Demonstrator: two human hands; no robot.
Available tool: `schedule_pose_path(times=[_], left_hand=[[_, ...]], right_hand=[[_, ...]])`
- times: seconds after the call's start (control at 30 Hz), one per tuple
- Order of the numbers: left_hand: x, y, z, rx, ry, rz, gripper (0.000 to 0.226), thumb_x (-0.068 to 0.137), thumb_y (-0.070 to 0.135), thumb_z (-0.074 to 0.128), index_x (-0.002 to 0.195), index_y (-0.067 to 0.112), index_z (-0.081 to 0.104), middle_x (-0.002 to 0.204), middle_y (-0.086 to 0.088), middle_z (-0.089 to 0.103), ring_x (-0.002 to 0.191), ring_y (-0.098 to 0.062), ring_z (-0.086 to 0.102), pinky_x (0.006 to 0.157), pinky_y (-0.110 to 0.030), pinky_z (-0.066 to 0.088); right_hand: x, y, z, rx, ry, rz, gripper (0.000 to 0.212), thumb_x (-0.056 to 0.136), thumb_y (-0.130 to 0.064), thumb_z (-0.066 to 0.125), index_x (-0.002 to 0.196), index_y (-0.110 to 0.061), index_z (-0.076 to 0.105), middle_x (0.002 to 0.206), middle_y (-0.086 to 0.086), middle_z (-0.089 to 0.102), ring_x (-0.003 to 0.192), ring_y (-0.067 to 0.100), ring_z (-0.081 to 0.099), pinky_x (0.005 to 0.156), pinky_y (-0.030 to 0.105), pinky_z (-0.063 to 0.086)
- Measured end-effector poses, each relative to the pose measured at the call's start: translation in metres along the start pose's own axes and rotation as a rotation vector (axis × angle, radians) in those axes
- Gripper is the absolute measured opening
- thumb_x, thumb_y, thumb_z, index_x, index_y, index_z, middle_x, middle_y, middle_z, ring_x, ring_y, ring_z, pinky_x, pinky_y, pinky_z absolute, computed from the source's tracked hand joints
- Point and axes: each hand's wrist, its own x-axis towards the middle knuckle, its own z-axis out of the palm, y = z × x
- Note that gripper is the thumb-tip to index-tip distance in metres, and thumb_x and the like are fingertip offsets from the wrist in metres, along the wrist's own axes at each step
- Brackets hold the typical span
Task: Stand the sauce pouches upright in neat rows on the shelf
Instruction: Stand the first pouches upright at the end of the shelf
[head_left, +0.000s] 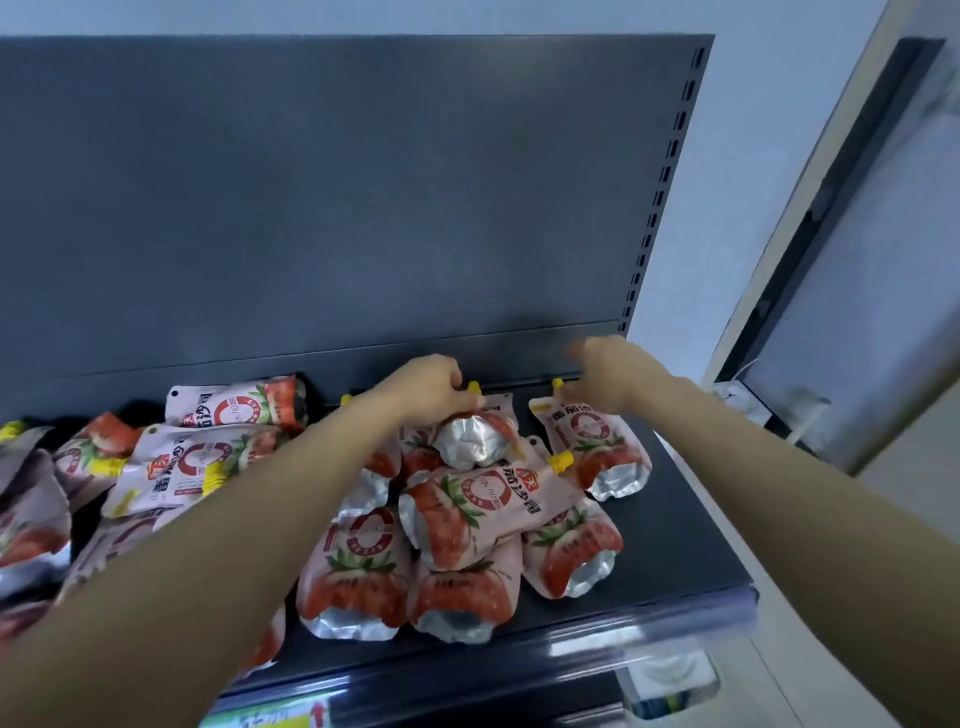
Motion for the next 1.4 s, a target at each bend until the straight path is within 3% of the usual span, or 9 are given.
schedule_pose_path(times=[0.3,0.6,0.67,0.8,1.0,1.07,1.2,1.33,1.4], left_hand=[[0.033,0.003,0.016,-0.018,-0.187,-0.199,0.059,0.081,0.056,0.058,0.113,0.006,0.059,0.107,-0.008,0.064,0.089,-0.020,0.059,0.074,-0.032,0.046],[0.054,0.014,0.025,-0.208,-0.238,-0.343,0.040,0.078,0.042,0.068,0.095,0.006,0.060,0.096,-0.009,0.068,0.087,-0.023,0.066,0.079,-0.036,0.055],[0.056,0.013,0.023,-0.212,-0.271,-0.347,0.039,0.077,0.046,0.068,0.091,0.010,0.061,0.095,-0.008,0.069,0.085,-0.022,0.066,0.077,-0.035,0.054],[0.056,0.010,0.023,-0.221,-0.316,-0.364,0.054,0.076,0.054,0.065,0.106,0.009,0.061,0.101,-0.003,0.066,0.088,-0.018,0.064,0.082,-0.034,0.052],[0.064,0.003,0.025,-0.292,-0.265,-0.394,0.048,0.074,0.049,0.071,0.096,0.007,0.064,0.096,-0.008,0.069,0.087,-0.022,0.066,0.079,-0.036,0.054],[0.067,-0.001,0.026,-0.336,-0.229,-0.417,0.053,0.072,0.041,0.075,0.107,0.003,0.061,0.103,-0.011,0.067,0.091,-0.024,0.066,0.084,-0.038,0.055],[0.068,-0.004,0.022,-0.397,-0.172,-0.443,0.059,0.065,0.034,0.081,0.111,0.002,0.061,0.107,-0.013,0.067,0.093,-0.027,0.066,0.088,-0.042,0.054],[0.061,0.008,0.011,-0.640,-0.123,-0.426,0.030,0.079,0.008,0.071,0.105,0.000,0.057,0.095,-0.016,0.066,0.088,-0.030,0.066,0.087,-0.046,0.054],[0.060,0.010,0.008,-0.771,-0.104,-0.414,0.033,0.082,-0.002,0.065,0.112,-0.003,0.053,0.085,-0.014,0.064,0.077,-0.027,0.064,0.078,-0.045,0.055]], right_hand=[[0.030,0.031,0.025,0.076,-0.274,0.079,0.050,0.091,-0.039,0.058,0.127,-0.004,0.058,0.125,0.013,0.062,0.114,0.028,0.059,0.093,0.033,0.046],[0.058,0.042,0.037,0.451,-0.434,0.225,0.022,0.084,-0.022,0.071,0.077,-0.008,0.054,0.087,0.010,0.066,0.075,0.023,0.066,0.063,0.031,0.055],[0.061,0.042,0.038,0.528,-0.452,0.244,0.020,0.084,-0.016,0.070,0.078,-0.007,0.053,0.086,0.011,0.065,0.079,0.025,0.067,0.068,0.034,0.058],[0.069,0.042,0.042,0.550,-0.420,0.237,0.019,0.085,-0.006,0.067,0.074,-0.002,0.052,0.072,0.011,0.057,0.074,0.023,0.059,0.069,0.033,0.056],[0.072,0.044,0.040,0.529,-0.380,0.200,0.017,0.086,-0.006,0.066,0.094,0.009,0.059,0.102,0.025,0.068,0.097,0.034,0.068,0.088,0.030,0.052],[0.071,0.045,0.036,0.594,-0.364,0.217,0.025,0.088,-0.004,0.062,0.108,0.011,0.059,0.113,0.025,0.066,0.106,0.035,0.066,0.093,0.039,0.054],[0.068,0.044,0.027,0.680,-0.365,0.211,0.013,0.091,0.000,0.056,0.103,0.004,0.057,0.099,0.019,0.062,0.089,0.026,0.061,0.067,0.028,0.053],[0.068,0.041,0.020,0.693,-0.318,0.190,0.003,0.090,0.002,0.054,0.091,-0.001,0.054,0.094,0.017,0.057,0.085,0.026,0.056,0.067,0.028,0.047],[0.068,0.040,0.013,0.746,-0.266,0.200,0.009,0.087,0.004,0.056,0.087,-0.005,0.053,0.097,0.020,0.056,0.086,0.026,0.053,0.059,0.023,0.044]])
